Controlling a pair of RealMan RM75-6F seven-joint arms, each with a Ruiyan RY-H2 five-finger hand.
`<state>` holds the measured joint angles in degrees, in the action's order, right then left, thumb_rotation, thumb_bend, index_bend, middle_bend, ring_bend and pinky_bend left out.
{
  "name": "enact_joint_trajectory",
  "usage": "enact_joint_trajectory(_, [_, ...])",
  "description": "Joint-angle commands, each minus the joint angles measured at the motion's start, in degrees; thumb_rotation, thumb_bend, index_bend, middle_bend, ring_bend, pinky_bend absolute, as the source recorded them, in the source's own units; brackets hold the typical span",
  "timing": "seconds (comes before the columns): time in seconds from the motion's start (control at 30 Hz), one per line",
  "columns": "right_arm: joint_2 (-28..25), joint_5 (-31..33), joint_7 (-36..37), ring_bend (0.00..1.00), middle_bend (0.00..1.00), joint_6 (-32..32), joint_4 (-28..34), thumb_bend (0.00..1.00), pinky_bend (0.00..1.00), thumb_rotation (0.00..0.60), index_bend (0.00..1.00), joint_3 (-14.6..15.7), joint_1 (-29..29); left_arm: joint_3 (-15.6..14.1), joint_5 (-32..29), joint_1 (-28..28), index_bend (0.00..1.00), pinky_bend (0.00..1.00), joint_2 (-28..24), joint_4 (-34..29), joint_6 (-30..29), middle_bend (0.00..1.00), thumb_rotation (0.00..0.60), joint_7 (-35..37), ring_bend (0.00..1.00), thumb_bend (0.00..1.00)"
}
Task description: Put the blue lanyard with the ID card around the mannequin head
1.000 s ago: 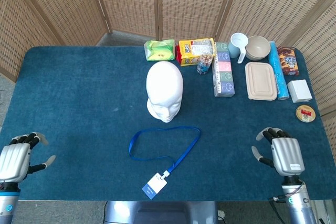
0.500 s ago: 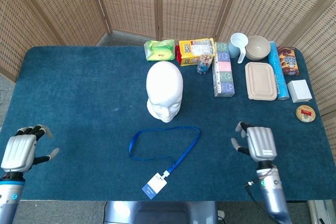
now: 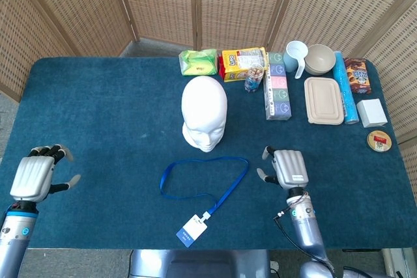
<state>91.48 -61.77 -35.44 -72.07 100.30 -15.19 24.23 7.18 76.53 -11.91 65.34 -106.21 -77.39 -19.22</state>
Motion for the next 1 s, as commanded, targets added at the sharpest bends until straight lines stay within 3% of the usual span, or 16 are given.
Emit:
enact_joint_trajectory(0.03, [1.6, 1.6, -0.9, 1.00, 1.00, 0.8, -0.9, 0.31, 1.00, 0.477, 0.49, -0.2, 1.4, 0.2, -0.3, -0.6, 0.46, 0.27, 0.0, 0.1, 0.4, 0.36, 0.506, -0.1, 0.34, 0.21])
enact_joint_trajectory(1.0, [11.6, 13.0, -6.4, 1.00, 1.00, 2.2, -12.3, 0.31, 1.00, 0.476, 0.50, -2.0, 10.0, -0.6, -2.0, -1.9, 0.46, 0.27, -0.3, 0.2, 0.6, 0.36, 0.508, 0.2, 0.34, 0.21])
